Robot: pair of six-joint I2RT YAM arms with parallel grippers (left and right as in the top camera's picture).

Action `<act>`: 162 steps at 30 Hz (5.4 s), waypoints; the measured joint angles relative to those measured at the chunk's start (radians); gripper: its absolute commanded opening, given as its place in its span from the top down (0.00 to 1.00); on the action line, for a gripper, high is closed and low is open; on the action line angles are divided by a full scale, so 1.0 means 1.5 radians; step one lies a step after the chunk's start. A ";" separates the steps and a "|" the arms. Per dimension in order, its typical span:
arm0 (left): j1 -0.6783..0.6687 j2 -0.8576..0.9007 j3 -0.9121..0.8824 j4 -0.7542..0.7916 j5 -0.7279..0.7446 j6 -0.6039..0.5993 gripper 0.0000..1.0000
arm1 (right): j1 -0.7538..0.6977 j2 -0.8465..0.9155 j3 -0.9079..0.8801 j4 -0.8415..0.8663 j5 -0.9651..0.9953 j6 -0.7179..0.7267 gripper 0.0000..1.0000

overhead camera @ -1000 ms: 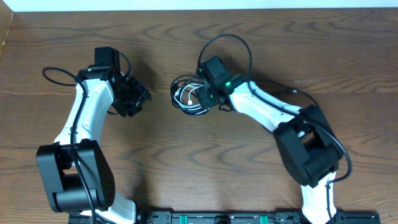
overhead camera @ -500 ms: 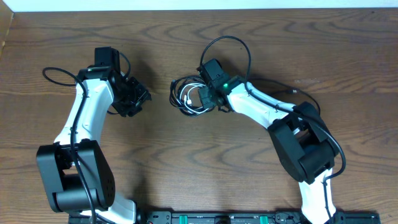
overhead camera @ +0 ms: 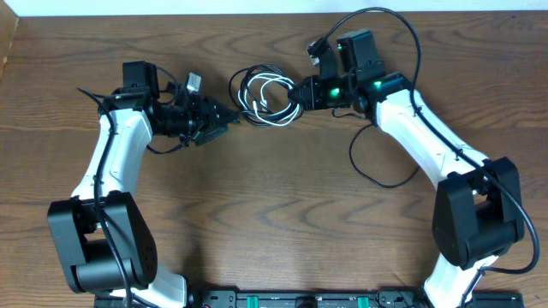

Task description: Untangle cables

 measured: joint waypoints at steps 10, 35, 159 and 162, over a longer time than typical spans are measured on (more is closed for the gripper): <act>0.000 0.000 0.000 0.015 0.112 -0.032 0.52 | 0.006 0.001 0.000 0.019 -0.061 0.021 0.99; 0.000 0.005 0.000 0.021 -0.078 -0.037 0.92 | 0.027 0.001 0.000 0.040 -0.102 0.019 0.34; -0.037 0.148 0.000 0.024 -0.293 0.110 0.93 | 0.100 0.000 -0.004 -0.079 0.137 -0.096 0.34; -0.037 0.103 0.000 0.024 -0.251 0.162 0.92 | 0.089 0.000 -0.004 -0.079 0.098 -0.103 0.34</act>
